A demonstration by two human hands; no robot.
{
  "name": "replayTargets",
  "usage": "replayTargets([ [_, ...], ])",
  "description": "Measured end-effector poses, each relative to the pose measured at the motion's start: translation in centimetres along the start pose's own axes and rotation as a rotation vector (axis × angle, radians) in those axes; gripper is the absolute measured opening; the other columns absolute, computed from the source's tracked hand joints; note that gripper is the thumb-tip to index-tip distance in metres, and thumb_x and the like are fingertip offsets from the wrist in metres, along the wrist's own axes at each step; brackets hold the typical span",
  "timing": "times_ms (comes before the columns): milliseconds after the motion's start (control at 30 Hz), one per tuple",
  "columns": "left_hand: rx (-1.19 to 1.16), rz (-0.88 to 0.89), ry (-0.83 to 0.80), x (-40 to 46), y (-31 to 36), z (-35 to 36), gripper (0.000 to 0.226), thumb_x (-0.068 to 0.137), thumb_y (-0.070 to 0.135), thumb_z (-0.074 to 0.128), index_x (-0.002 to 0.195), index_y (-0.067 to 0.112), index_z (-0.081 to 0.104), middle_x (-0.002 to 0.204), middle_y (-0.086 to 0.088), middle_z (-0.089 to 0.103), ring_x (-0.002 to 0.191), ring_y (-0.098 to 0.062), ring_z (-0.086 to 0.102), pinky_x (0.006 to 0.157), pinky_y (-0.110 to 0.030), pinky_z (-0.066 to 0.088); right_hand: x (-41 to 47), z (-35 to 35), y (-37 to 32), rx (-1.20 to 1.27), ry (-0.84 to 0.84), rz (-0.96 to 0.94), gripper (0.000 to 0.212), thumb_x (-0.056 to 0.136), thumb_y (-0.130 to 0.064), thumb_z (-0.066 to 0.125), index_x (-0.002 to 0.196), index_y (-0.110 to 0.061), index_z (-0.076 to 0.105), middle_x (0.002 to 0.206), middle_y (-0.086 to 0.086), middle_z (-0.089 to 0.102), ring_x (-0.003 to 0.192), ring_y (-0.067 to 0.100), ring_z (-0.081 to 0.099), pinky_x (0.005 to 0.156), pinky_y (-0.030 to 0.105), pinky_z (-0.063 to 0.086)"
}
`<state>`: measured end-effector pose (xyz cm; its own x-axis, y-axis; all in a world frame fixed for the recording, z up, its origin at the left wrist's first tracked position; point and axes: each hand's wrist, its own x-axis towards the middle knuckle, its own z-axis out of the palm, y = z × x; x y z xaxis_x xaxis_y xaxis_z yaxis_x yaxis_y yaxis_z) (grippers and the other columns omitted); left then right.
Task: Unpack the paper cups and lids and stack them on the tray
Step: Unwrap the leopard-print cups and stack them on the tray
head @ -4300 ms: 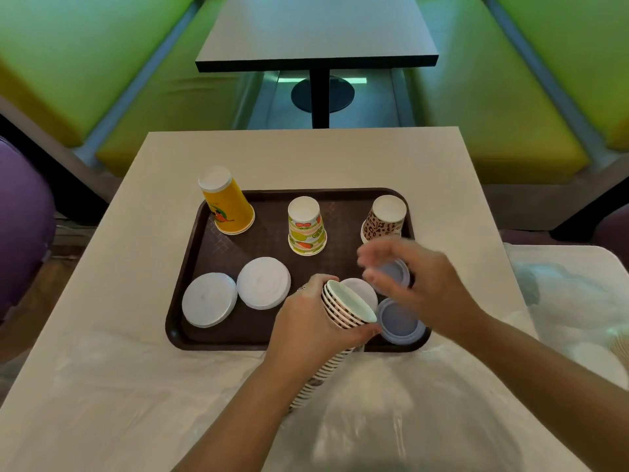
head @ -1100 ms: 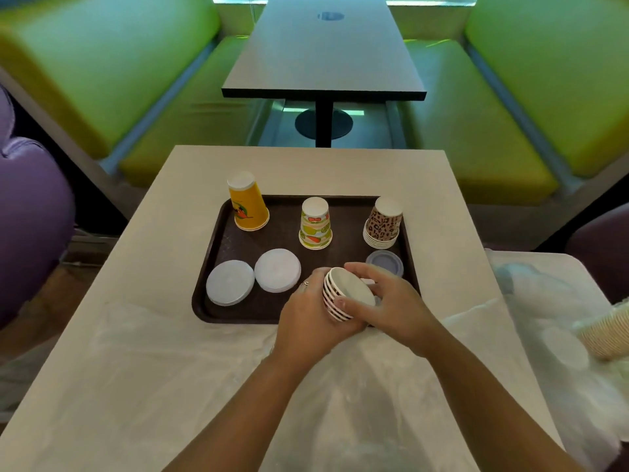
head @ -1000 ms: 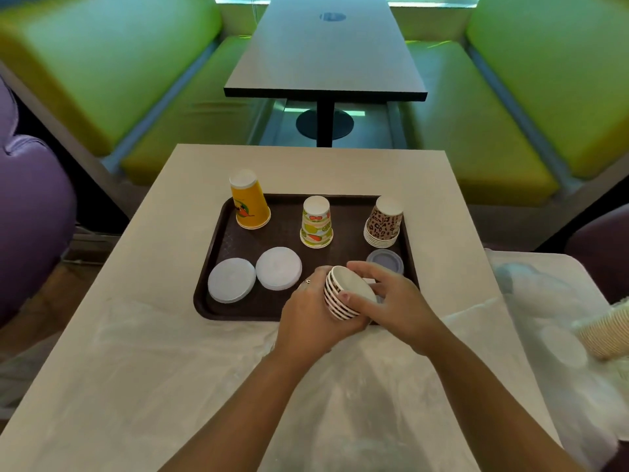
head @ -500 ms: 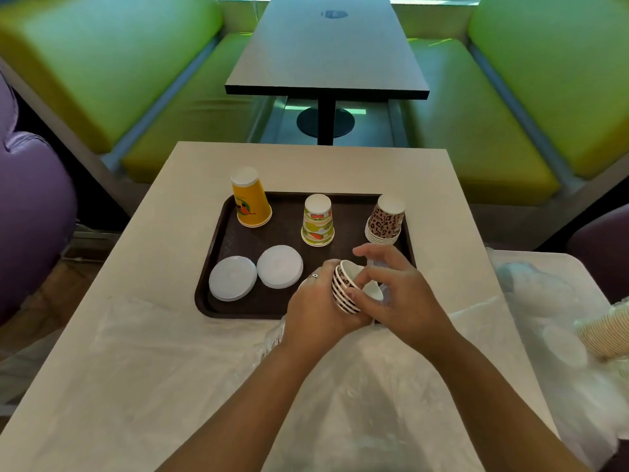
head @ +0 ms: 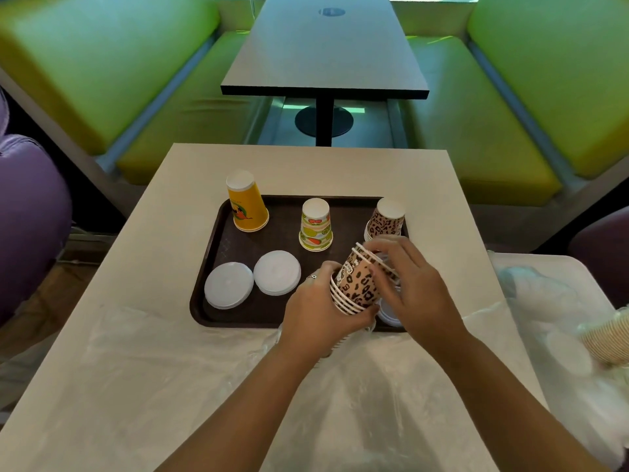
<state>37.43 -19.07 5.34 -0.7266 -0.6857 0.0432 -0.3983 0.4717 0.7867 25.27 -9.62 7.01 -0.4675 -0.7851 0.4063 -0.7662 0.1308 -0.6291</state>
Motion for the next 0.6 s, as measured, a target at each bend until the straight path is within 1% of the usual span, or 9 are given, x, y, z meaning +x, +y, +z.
replayTargets([
  [67,-0.014,0.008,0.001,0.2,0.0,-0.1,0.063,0.062,0.049,0.081,0.111,0.023,0.052,0.095,0.009,0.064,0.087,-0.006,0.062,0.074,-0.033,0.055,0.0,-0.4,0.5,-0.027,-0.130,-0.072,0.044,0.091,-0.029,0.038,0.135,-0.029,0.039,0.135,-0.005,0.047,0.113,0.011,0.052,0.086,0.021,0.051],
  [100,-0.018,0.010,0.001,0.4,0.0,-0.2,0.063,0.062,0.049,0.081,0.111,0.024,0.052,0.095,0.009,0.064,0.087,-0.005,0.062,0.074,-0.032,0.055,0.0,-0.7,0.9,-0.056,-0.197,-0.118,0.049,0.090,-0.028,0.037,0.139,-0.031,0.036,0.141,-0.006,0.040,0.119,0.014,0.050,0.089,0.026,0.052],
  [133,-0.024,0.010,0.000,0.6,0.0,-0.2,0.063,0.062,0.051,0.080,0.111,0.024,0.051,0.096,0.010,0.064,0.087,-0.005,0.062,0.075,-0.032,0.056,0.1,-1.0,1.4,-0.115,-0.255,-0.176,0.054,0.088,-0.024,0.041,0.141,-0.030,0.033,0.147,-0.005,0.034,0.124,0.019,0.048,0.093,0.031,0.052],
  [200,-0.041,0.001,-0.013,0.8,0.0,-0.4,0.064,0.061,0.052,0.079,0.111,0.025,0.051,0.097,0.010,0.064,0.089,-0.004,0.062,0.076,-0.030,0.056,0.5,-1.5,2.5,-0.331,-0.319,-0.332,0.074,0.080,-0.011,0.063,0.144,-0.026,0.031,0.151,0.003,0.027,0.128,0.027,0.046,0.097,0.038,0.050],
  [267,-0.056,-0.013,-0.038,1.0,0.2,-0.2,0.065,0.059,0.055,0.077,0.112,0.025,0.051,0.098,0.010,0.065,0.090,-0.004,0.062,0.077,-0.030,0.055,1.2,-1.6,3.3,-0.496,-0.348,-0.411,0.093,0.066,-0.004,0.078,0.144,-0.023,0.031,0.152,0.009,0.025,0.124,0.029,0.046,0.095,0.039,0.049],
  [400,-0.063,-0.030,-0.063,1.3,0.7,0.4,0.072,0.052,0.069,0.064,0.108,0.027,0.050,0.095,0.011,0.065,0.087,-0.004,0.062,0.075,-0.031,0.055,3.1,-1.3,4.9,-0.523,-0.213,-0.471,0.085,0.059,-0.007,0.084,0.134,-0.015,0.043,0.137,0.009,0.043,0.115,0.025,0.046,0.091,0.037,0.050],
  [467,-0.065,-0.049,-0.060,1.4,0.6,0.6,0.068,0.054,0.065,0.072,0.106,0.027,0.050,0.094,0.011,0.064,0.088,-0.005,0.060,0.076,-0.032,0.053,4.6,-1.0,5.9,-0.394,-0.117,-0.367,0.081,0.059,-0.008,0.084,0.131,-0.015,0.046,0.134,0.006,0.047,0.116,0.024,0.044,0.095,0.030,0.043],
  [533,-0.057,-0.066,-0.058,1.6,0.4,0.6,0.063,0.059,0.055,0.081,0.107,0.028,0.051,0.096,0.011,0.062,0.091,-0.005,0.058,0.077,-0.030,0.053,6.2,-0.6,7.1,-0.207,-0.010,-0.176,0.079,0.060,-0.010,0.085,0.130,-0.014,0.048,0.132,0.008,0.051,0.118,0.023,0.043,0.101,0.026,0.036],
  [600,-0.049,-0.075,-0.061,1.8,0.4,0.8,0.064,0.060,0.052,0.082,0.110,0.029,0.050,0.099,0.013,0.061,0.094,-0.006,0.057,0.078,-0.027,0.052,7.6,0.0,8.2,-0.016,0.092,0.044,0.076,0.063,-0.015,0.086,0.129,-0.014,0.049,0.129,0.006,0.054,0.119,0.020,0.045,0.100,0.022,0.036],
])
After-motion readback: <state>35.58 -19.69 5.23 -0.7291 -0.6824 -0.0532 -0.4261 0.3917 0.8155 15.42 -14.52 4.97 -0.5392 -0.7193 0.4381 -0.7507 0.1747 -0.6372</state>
